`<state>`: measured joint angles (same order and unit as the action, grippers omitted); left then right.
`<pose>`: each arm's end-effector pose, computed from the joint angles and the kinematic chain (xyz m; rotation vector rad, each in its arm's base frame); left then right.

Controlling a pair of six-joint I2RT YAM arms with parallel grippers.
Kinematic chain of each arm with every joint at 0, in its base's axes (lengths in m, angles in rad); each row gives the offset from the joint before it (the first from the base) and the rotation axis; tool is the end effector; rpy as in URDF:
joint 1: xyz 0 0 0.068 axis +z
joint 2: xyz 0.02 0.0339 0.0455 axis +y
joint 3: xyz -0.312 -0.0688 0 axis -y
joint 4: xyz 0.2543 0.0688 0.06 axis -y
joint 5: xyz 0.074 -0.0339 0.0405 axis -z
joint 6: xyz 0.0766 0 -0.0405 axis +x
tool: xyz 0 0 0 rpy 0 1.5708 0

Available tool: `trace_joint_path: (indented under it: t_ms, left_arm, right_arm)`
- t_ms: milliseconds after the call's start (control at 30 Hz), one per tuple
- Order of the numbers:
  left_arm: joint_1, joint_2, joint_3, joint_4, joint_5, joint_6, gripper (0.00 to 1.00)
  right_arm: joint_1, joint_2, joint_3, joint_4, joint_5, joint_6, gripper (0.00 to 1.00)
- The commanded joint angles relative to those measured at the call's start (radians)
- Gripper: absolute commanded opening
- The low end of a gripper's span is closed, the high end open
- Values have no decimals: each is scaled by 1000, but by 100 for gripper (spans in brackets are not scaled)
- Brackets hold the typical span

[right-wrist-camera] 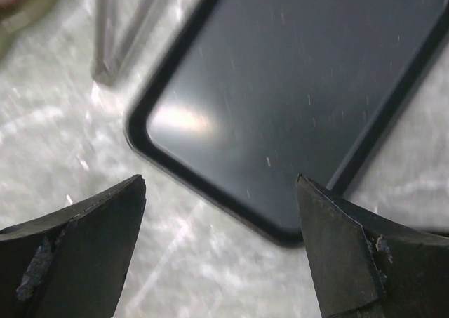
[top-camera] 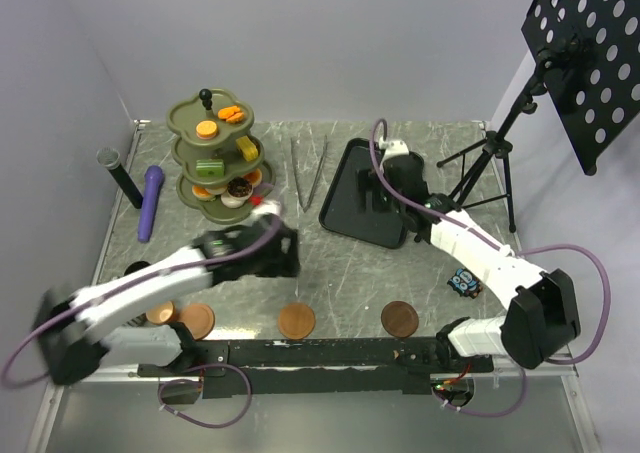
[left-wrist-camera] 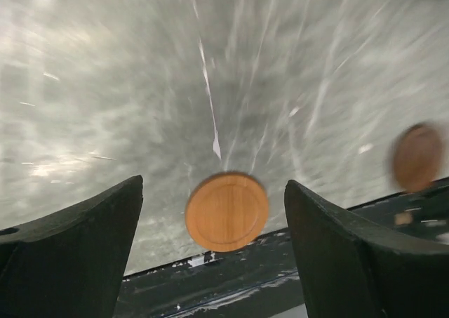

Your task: Serve the afternoon tea

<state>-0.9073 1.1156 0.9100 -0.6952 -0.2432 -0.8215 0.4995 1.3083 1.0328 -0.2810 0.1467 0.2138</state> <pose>0.1600 -0.1747 0.2843 0.0010 2.4919 -0.4618 0.2926 0.1469 0.3243 -0.2172 2.1211 0.2666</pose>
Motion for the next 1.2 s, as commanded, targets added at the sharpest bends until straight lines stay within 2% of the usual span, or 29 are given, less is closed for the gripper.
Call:
trace_joint_path:
  t_ms: [0, 67, 200, 333, 500, 700, 733, 833, 900, 1033, 1167]
  left_arm:
    - [-74, 182, 12, 45, 26, -19, 86]
    - [-82, 208, -38, 134, 125, 4, 86]
    - [-82, 230, -75, 134, 162, 10, 84]
    - [-105, 276, -100, 171, 222, 16, 78]
    - [-165, 391, -56, 88, 107, -36, 72]
    - [-166, 461, -39, 82, 67, -73, 68]
    - [-166, 476, -36, 69, 53, -86, 66]
    - [-166, 542, -17, 10, -14, -139, 51]
    - [-165, 582, 0, -27, -65, -174, 45]
    - [-136, 605, 1, -55, -132, -232, 40]
    - [-62, 613, -14, -50, -189, -251, 37]
  right_arm:
    - [-15, -122, -42, 20, -32, -25, 93]
    - [-16, -132, -40, 28, -26, -30, 93]
    - [-24, -124, 7, -10, -6, -25, 93]
    - [-26, -132, 21, -32, -7, -51, 93]
    - [-29, -162, 13, -55, 25, -73, 93]
    - [-35, -196, 4, -55, 48, -94, 93]
    - [-35, -199, 4, -53, 51, -99, 93]
    - [-36, -202, 13, -52, 60, -117, 93]
    - [-38, -202, 21, -55, 71, -128, 93]
    - [-38, -210, 26, -53, 80, -139, 93]
    - [-39, -213, 30, -58, 85, -139, 93]
